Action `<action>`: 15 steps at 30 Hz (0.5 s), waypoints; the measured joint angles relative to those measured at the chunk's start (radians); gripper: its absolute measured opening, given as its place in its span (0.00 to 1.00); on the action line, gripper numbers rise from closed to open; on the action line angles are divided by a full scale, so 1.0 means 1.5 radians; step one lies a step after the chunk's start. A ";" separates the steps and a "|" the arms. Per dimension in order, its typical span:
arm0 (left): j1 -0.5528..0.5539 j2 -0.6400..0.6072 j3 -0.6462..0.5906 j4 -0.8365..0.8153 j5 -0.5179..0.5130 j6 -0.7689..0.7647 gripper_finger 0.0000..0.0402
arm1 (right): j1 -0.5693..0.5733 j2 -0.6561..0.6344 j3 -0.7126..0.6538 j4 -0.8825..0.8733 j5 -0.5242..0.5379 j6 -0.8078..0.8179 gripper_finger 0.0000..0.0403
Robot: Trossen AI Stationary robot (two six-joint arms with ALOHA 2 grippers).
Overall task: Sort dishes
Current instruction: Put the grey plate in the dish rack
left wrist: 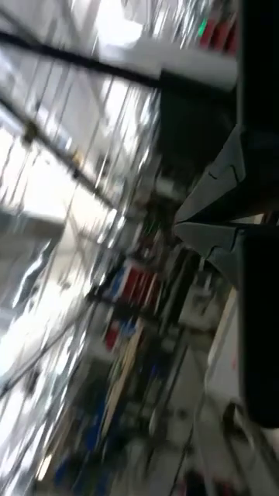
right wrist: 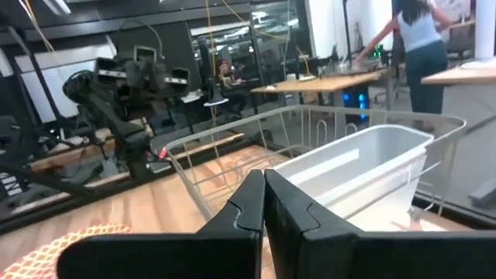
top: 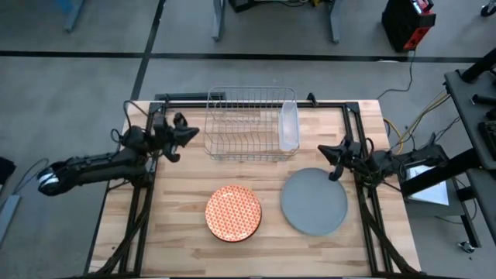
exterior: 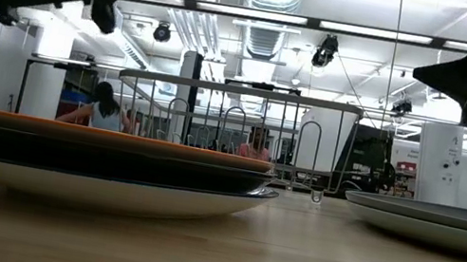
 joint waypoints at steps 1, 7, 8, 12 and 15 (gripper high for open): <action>-0.015 0.008 0.014 -0.011 0.002 0.009 0.00 | 0.000 0.010 0.006 0.000 0.000 0.006 0.00; -0.070 0.056 0.136 -0.162 -0.004 0.109 0.00 | 0.000 0.118 0.090 -0.001 0.000 -0.039 0.00; -0.079 0.068 0.158 -0.202 -0.004 0.128 0.00 | 0.000 0.139 0.113 -0.007 0.000 -0.055 0.00; -0.130 0.115 0.240 -0.332 -0.009 0.204 0.00 | 0.000 0.216 0.221 -0.115 -0.018 -0.064 0.00; -0.170 0.129 0.292 -0.423 -0.049 0.255 0.00 | 0.001 0.267 0.309 -0.287 -0.048 0.016 0.00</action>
